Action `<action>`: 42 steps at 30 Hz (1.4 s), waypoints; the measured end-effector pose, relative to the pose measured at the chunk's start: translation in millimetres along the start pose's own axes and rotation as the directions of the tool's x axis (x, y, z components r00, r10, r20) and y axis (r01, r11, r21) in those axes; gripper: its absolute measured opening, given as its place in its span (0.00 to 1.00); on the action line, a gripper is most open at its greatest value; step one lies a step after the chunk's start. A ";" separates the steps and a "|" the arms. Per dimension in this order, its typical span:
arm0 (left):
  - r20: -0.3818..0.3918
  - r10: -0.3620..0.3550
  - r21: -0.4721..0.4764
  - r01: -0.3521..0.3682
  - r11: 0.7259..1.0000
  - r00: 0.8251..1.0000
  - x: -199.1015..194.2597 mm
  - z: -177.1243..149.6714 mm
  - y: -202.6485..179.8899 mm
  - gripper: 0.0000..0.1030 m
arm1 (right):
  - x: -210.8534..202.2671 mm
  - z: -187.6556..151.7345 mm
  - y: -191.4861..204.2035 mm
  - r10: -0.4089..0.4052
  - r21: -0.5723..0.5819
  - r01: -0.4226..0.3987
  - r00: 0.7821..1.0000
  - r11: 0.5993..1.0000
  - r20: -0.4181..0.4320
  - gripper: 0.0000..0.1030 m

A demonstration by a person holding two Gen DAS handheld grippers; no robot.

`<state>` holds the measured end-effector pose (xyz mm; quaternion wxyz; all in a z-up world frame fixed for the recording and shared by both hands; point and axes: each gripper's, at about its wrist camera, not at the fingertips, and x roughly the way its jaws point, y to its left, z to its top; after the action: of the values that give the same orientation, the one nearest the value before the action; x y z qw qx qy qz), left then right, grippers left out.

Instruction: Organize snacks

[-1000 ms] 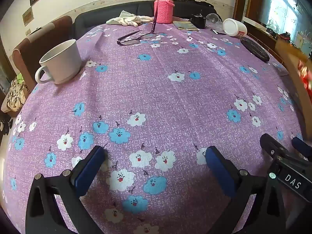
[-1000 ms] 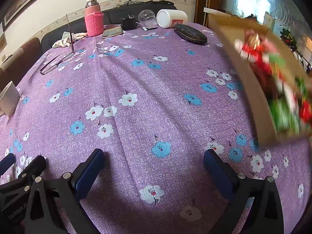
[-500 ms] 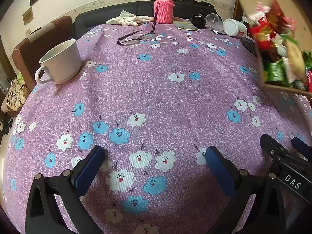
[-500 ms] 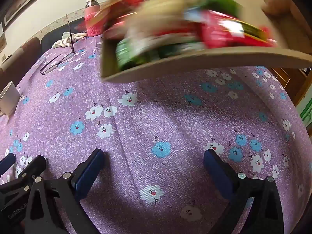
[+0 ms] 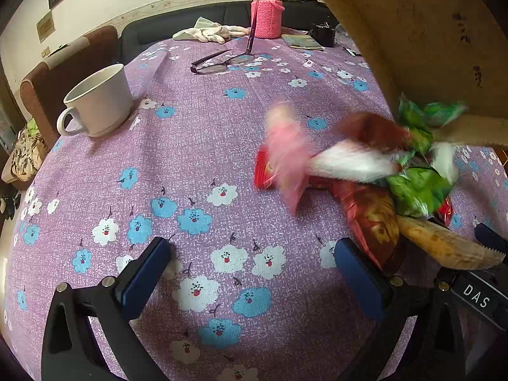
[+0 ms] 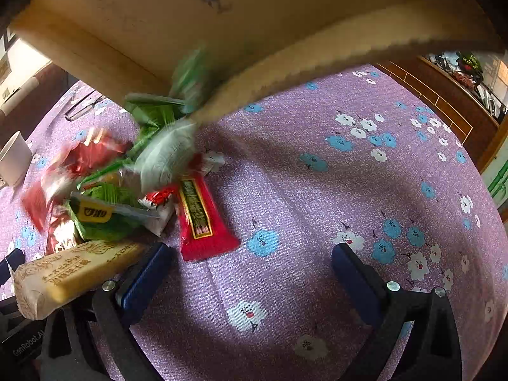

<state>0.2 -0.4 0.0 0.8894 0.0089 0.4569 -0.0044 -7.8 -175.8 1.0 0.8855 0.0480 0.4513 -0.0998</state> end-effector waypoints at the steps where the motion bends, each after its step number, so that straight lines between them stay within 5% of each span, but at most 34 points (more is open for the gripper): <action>1: 0.000 0.000 0.000 0.000 1.000 1.000 -0.1 0.0 0.1 1.00 | -0.2 -0.2 0.4 0.000 0.000 0.000 1.000 1.000 0.000 0.99; 42: 0.001 0.000 0.000 0.000 1.000 1.000 -0.2 0.1 0.2 1.00 | 0.1 1.6 -0.9 0.000 0.000 0.000 1.000 1.000 0.000 0.99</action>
<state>0.2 -0.2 0.3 0.8896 0.0091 0.4566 -0.0044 -6.7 -177.0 1.8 0.8855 0.0480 0.4513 -0.0997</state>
